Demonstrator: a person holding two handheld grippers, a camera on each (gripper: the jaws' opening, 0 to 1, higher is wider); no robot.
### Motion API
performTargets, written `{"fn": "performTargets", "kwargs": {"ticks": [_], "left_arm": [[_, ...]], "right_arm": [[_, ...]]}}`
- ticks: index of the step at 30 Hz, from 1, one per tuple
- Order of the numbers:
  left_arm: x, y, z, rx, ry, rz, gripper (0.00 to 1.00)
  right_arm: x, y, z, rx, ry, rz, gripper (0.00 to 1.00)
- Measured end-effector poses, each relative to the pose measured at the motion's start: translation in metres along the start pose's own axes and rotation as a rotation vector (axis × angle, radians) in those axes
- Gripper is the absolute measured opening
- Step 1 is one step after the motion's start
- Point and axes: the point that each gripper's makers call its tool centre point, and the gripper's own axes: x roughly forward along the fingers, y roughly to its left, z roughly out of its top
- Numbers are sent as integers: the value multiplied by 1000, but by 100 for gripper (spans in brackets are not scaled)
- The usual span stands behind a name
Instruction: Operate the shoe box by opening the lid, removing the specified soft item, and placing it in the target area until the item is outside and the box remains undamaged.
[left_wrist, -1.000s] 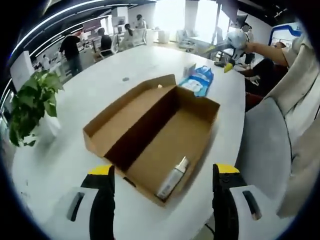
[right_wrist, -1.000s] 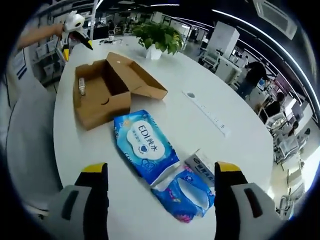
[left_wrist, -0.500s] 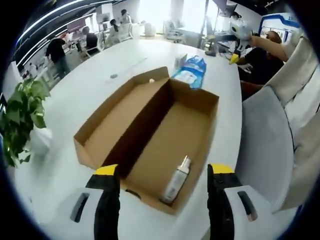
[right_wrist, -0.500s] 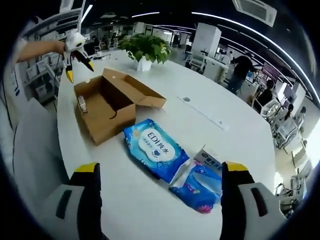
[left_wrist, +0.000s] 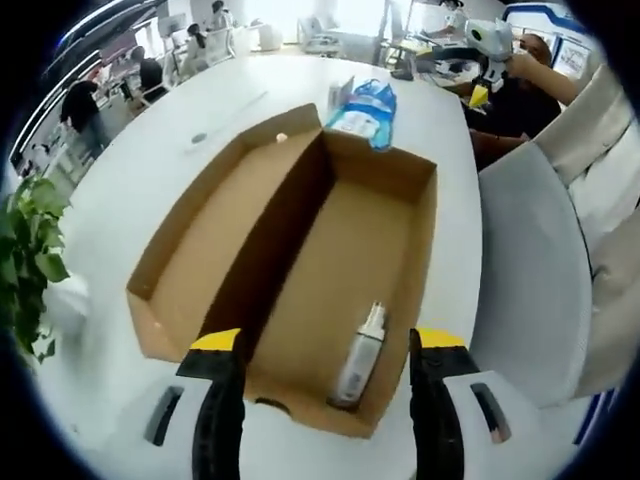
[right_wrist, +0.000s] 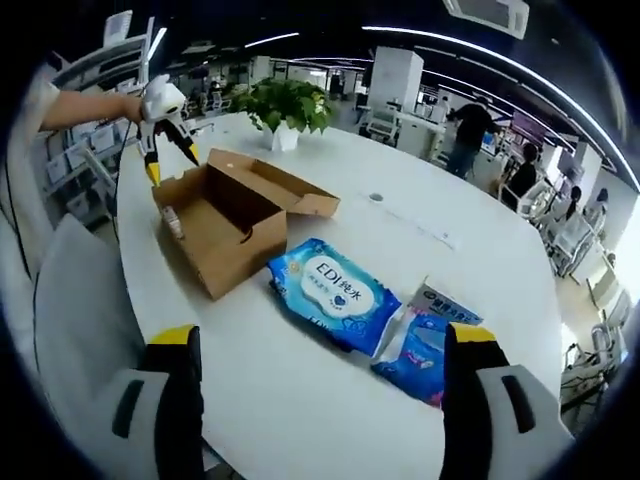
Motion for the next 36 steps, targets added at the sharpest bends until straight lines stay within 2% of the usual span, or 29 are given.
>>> {"fn": "performTargets", "kwargs": {"ticks": [8,17,29,36], "left_arm": [[11,-3,-4,46,57,-56,64],[24,-7,-13,109,137,-119,61],[46,-10,-29,243,274,-194,60],[57,-9,-35,274,313,-222,58]], "right_arm": [[-9,17,2,50,-49,-18,96],[-15,33,2,83,-64,-28,96],[-14,31,-5,112,-65,-52,95],[-15,24,-14,131,-49,-67,94]]}}
